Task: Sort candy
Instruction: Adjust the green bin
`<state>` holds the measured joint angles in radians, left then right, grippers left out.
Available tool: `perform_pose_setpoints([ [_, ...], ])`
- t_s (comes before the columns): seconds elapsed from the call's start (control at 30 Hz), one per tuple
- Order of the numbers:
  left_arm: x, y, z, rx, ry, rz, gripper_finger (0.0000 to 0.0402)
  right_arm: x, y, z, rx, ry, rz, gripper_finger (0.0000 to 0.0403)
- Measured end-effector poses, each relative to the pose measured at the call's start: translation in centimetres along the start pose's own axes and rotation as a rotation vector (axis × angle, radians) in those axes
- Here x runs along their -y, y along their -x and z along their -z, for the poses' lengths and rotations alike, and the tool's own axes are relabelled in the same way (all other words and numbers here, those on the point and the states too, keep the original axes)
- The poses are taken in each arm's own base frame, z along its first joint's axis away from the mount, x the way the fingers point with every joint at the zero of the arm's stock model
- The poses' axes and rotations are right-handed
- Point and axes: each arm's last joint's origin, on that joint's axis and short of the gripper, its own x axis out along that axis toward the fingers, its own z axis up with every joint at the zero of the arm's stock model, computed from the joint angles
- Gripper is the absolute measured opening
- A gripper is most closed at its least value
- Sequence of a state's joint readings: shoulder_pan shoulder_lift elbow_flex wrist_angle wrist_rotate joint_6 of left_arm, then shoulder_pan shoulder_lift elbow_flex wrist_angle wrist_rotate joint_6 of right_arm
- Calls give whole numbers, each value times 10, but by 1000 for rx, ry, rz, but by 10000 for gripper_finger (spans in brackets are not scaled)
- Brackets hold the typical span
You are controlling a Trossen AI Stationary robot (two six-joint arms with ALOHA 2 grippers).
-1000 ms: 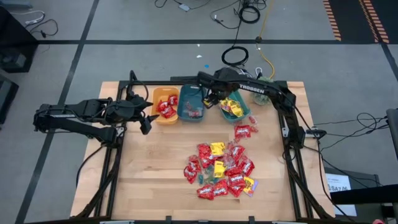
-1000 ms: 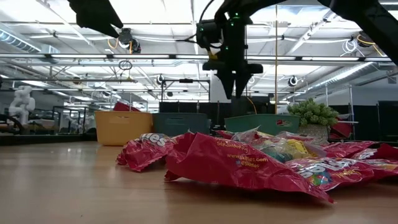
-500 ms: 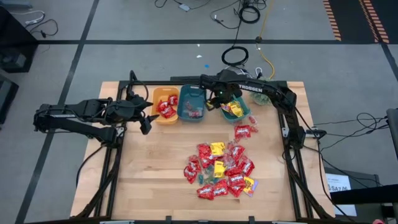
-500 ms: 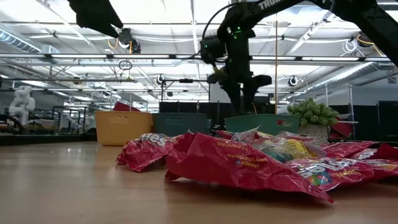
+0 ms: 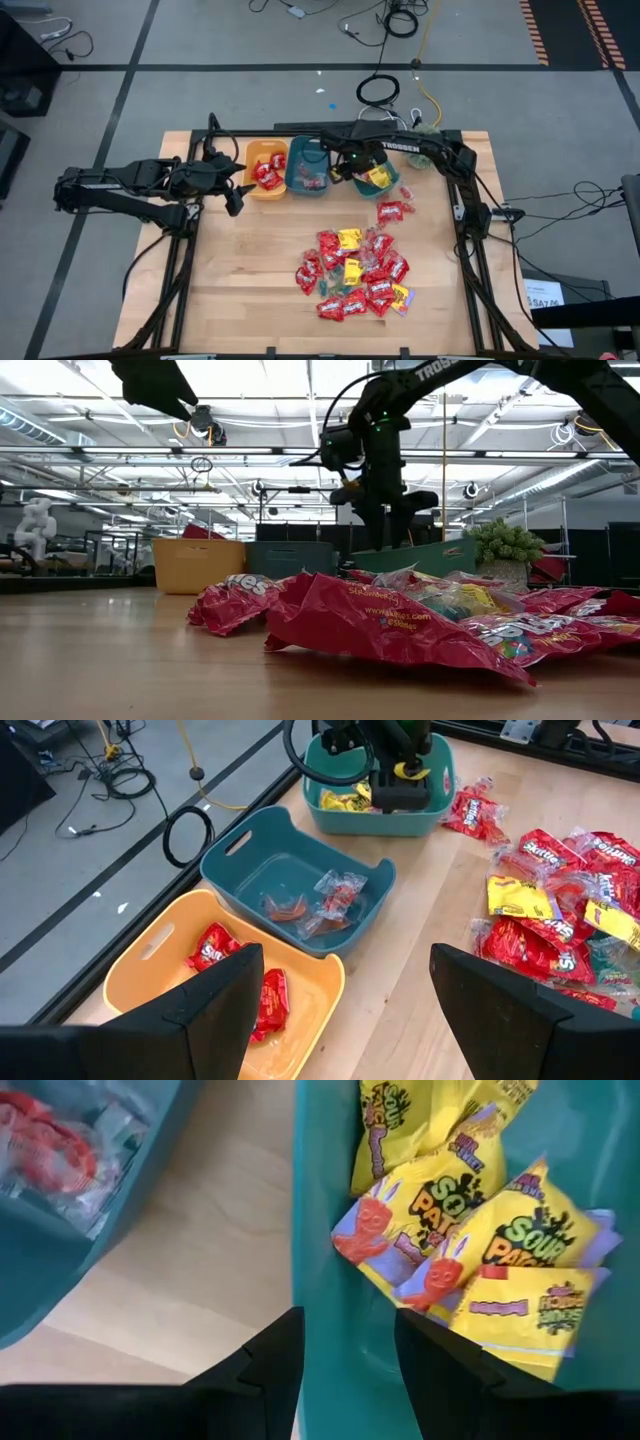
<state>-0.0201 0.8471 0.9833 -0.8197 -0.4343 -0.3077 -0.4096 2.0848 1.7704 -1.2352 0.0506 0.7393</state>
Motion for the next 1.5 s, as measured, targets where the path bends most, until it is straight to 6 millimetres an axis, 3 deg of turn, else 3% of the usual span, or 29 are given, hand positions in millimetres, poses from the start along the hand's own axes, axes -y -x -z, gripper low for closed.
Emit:
perform_pose_setpoints([
  [0.47, 0, 0, 0, 0, 0, 0, 297, -8, 16, -2, 66, -8, -33, 148],
  [0.8, 0, 0, 0, 0, 0, 0, 297, -3, -10, 3, -8, -38, -34, 145],
  [0.93, 0, 0, 0, 0, 0, 0, 297, -3, -12, 5, -14, -53, -25, 118],
  [1.17, 0, 0, 0, 0, 0, 0, 297, -4, -12, 6, -14, -110, -25, 10],
  [1.5, 0, 0, 0, 0, 0, 0, 297, -10, -1, -1, 13, -309, -106, 2],
])
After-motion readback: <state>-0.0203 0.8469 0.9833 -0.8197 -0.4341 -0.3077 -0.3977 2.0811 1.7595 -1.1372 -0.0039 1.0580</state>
